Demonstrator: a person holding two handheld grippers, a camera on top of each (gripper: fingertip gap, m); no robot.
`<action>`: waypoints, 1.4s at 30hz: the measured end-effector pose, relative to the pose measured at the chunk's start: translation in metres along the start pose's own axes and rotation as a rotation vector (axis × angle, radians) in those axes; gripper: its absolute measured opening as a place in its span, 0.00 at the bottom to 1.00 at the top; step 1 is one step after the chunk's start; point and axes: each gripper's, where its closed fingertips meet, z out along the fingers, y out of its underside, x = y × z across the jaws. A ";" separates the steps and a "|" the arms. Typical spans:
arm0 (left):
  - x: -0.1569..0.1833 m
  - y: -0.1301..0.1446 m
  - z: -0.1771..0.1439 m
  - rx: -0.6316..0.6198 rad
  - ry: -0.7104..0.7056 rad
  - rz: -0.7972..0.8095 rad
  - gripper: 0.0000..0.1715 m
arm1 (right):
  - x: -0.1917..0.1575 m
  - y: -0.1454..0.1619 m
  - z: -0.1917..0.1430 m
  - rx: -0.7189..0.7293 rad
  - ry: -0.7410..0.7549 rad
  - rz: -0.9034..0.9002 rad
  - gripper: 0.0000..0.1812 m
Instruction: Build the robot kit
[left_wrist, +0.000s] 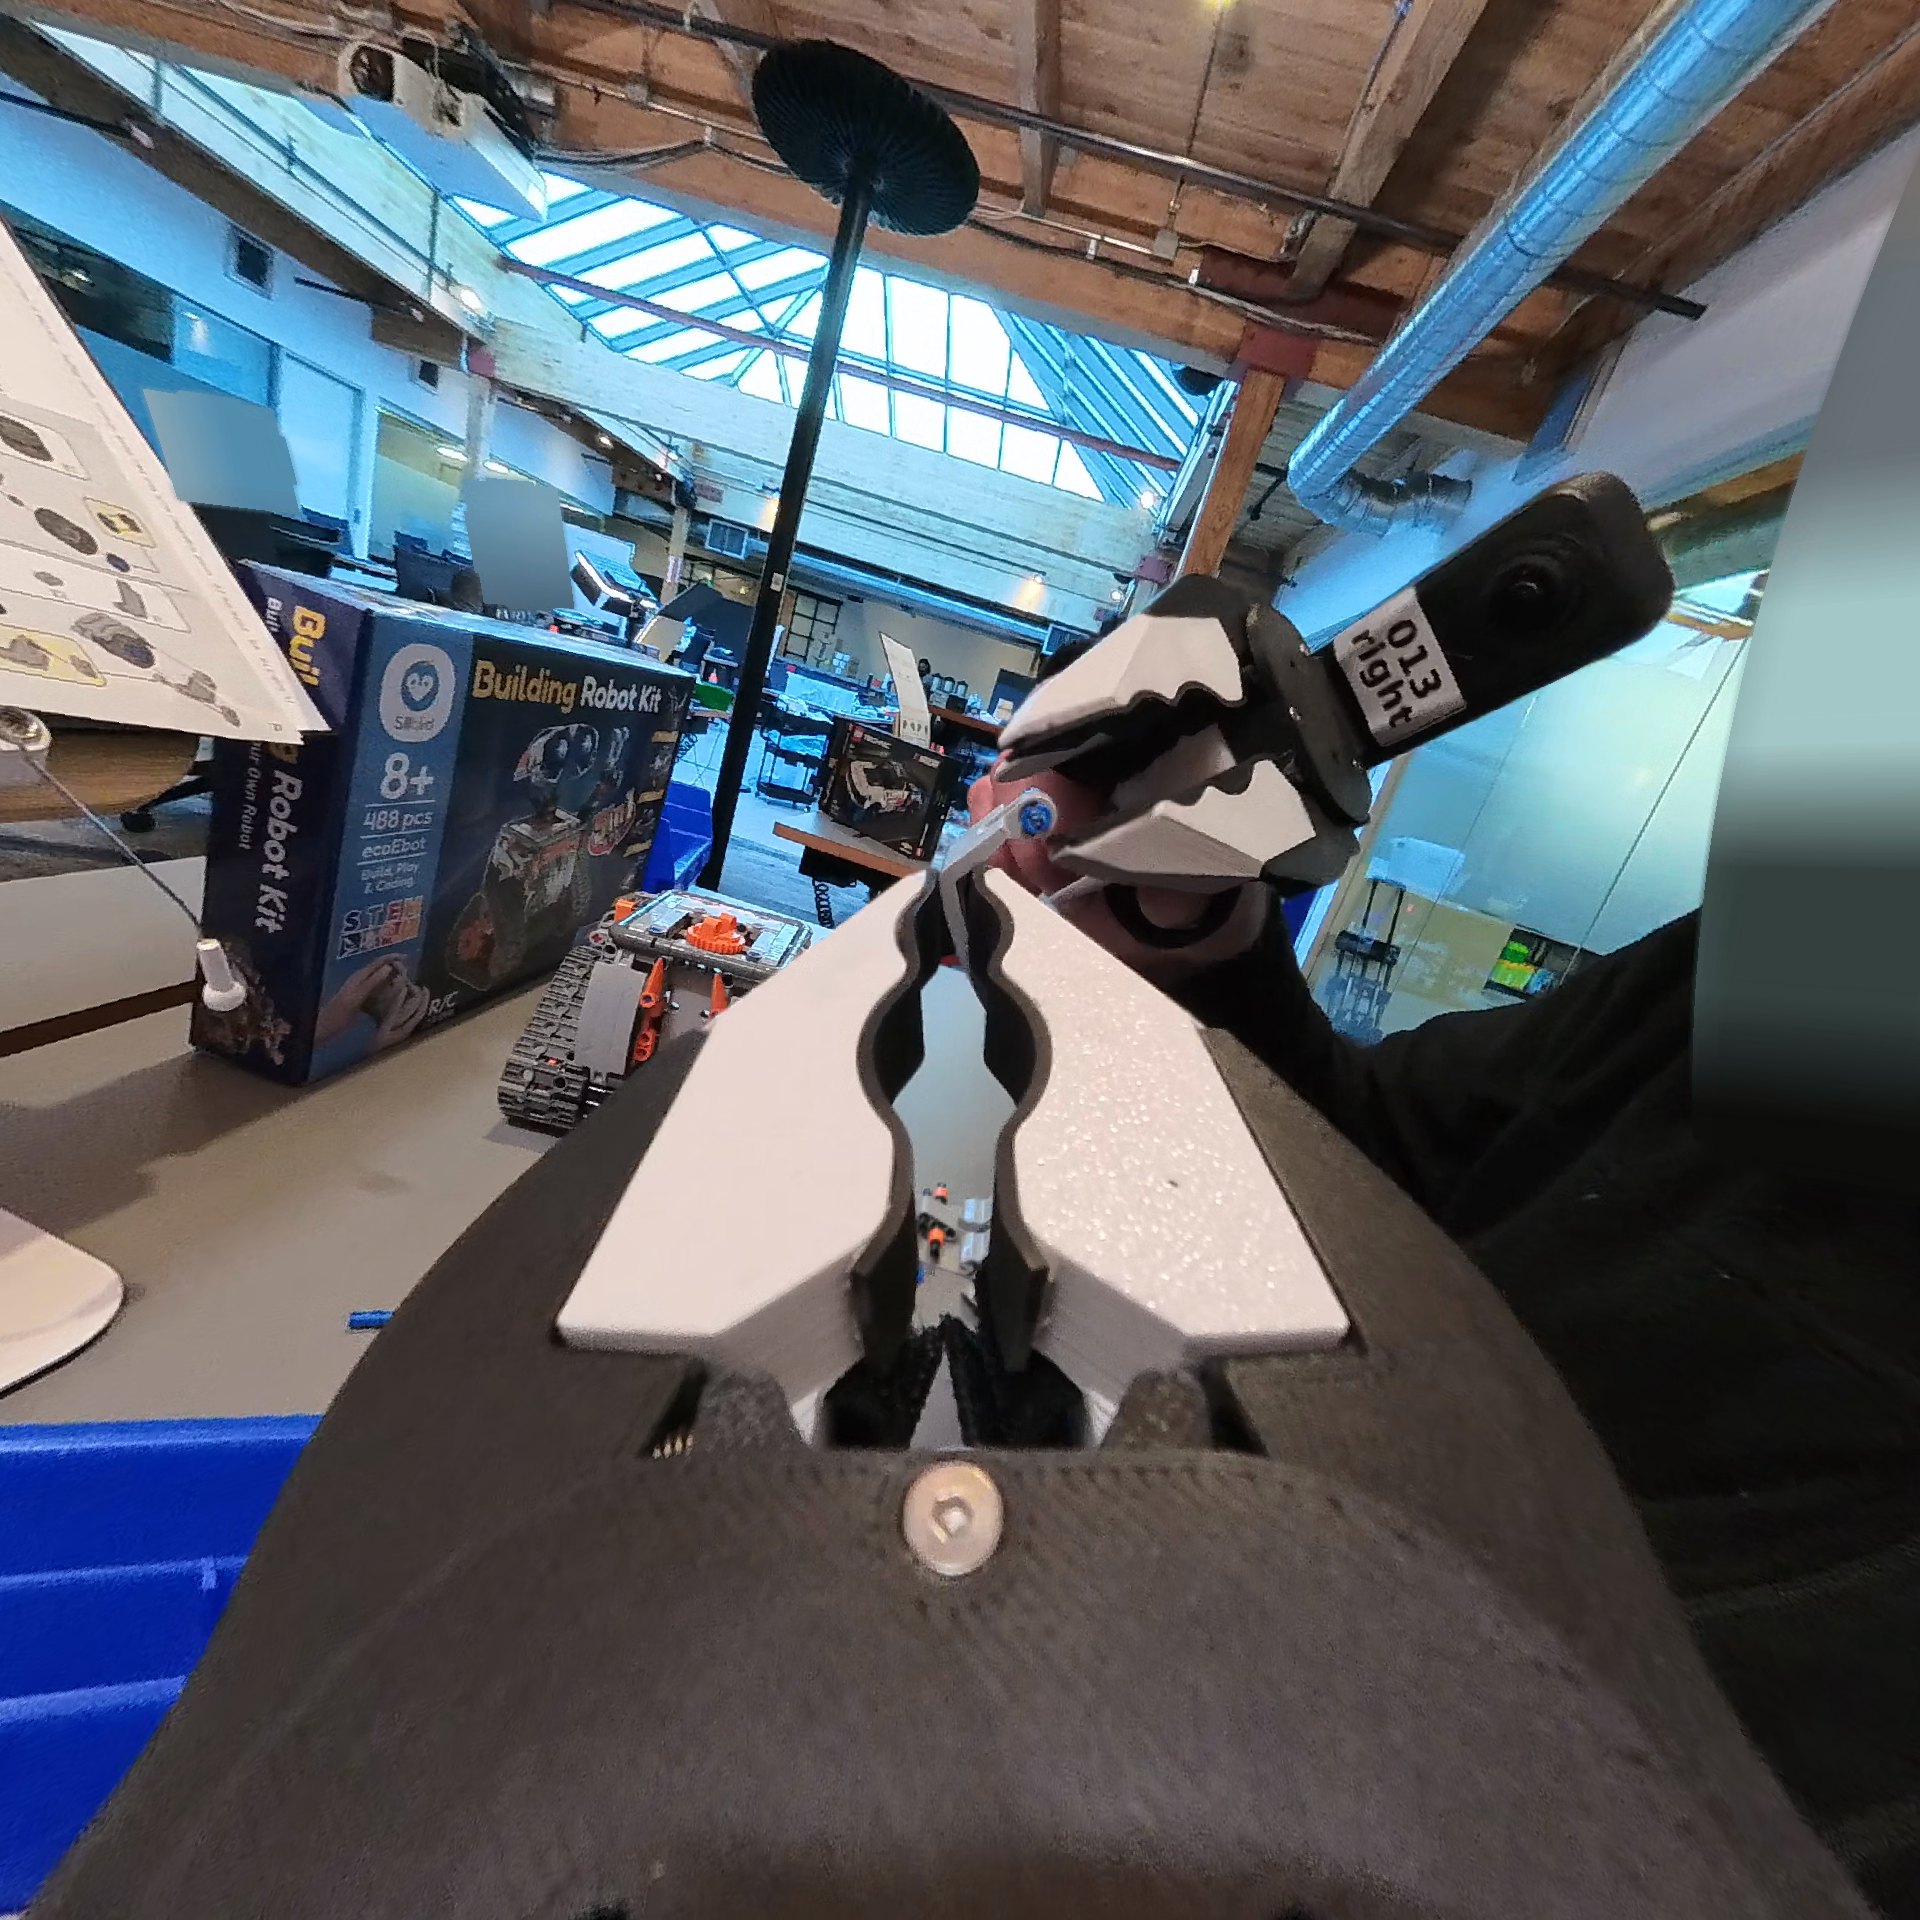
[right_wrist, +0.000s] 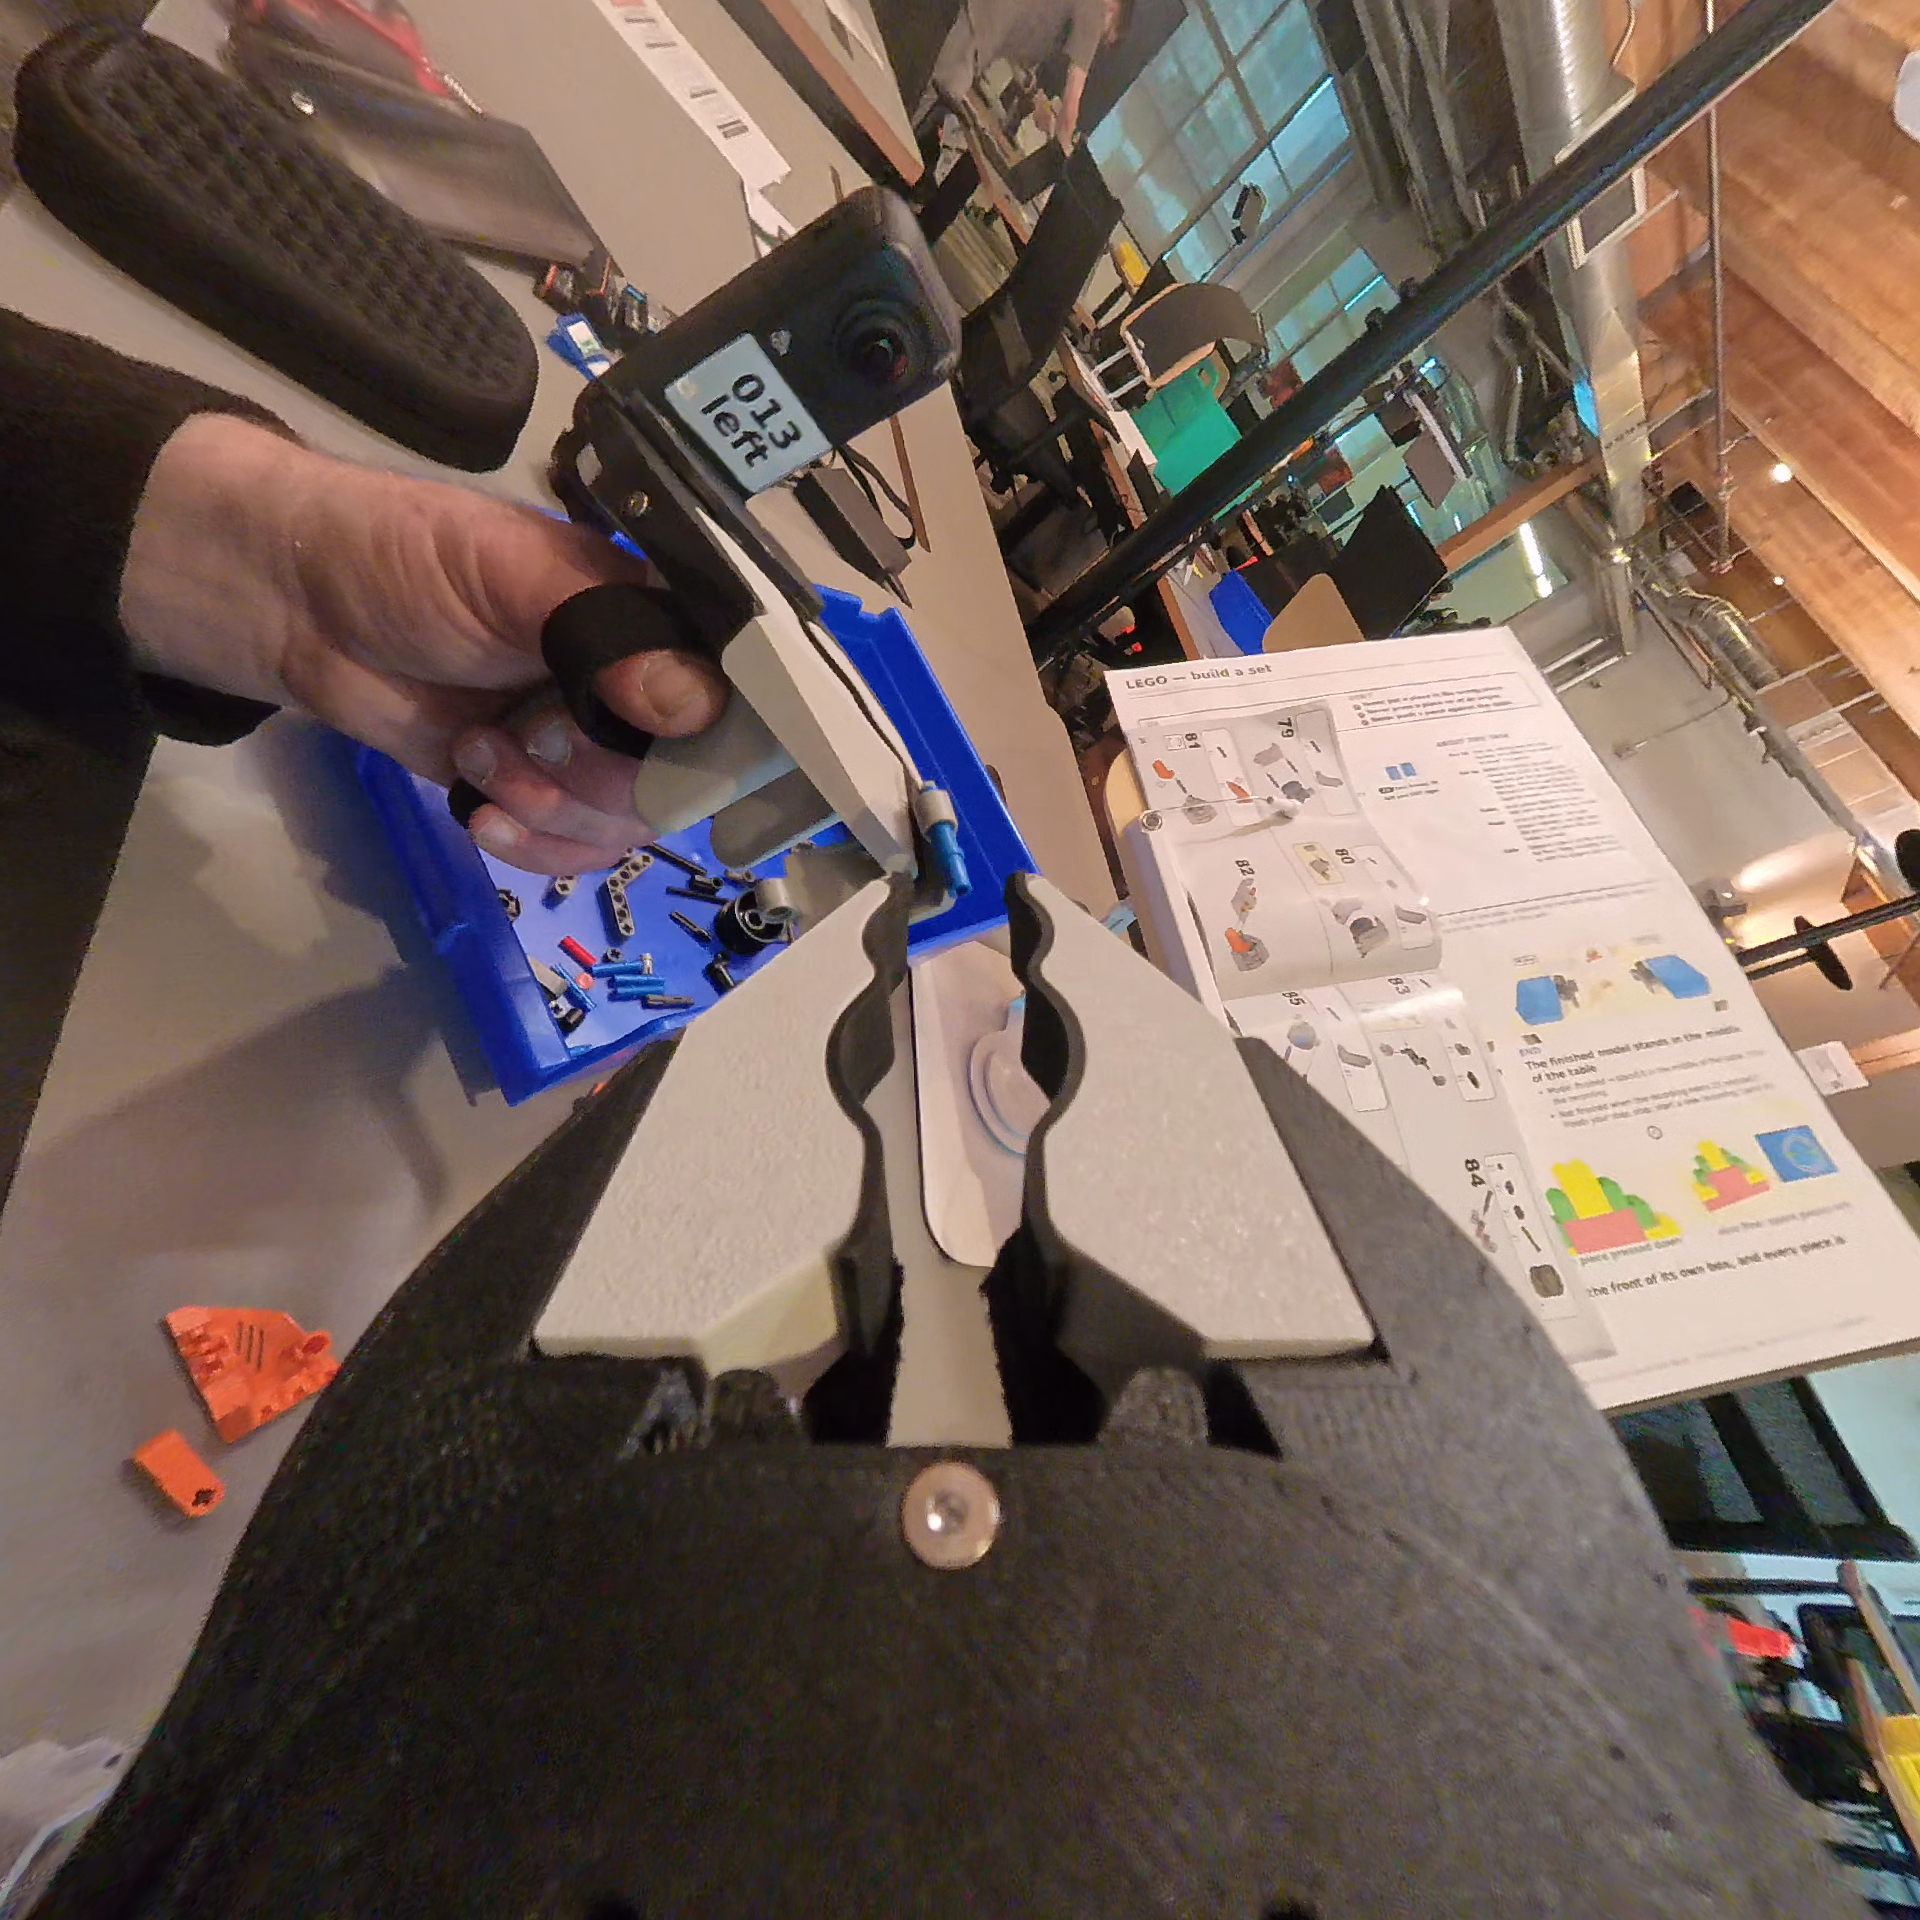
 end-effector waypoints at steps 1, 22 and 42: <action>0.000 0.001 0.001 -0.006 -0.001 0.006 0.01 | -0.001 0.000 0.001 -0.009 0.004 -0.016 0.09; 0.016 -0.004 0.002 0.021 0.044 0.081 0.03 | -0.007 -0.007 0.000 0.016 -0.062 0.065 0.01; 0.013 -0.006 0.002 0.017 -0.058 0.222 0.01 | -0.009 -0.007 0.000 0.067 -0.088 0.144 0.02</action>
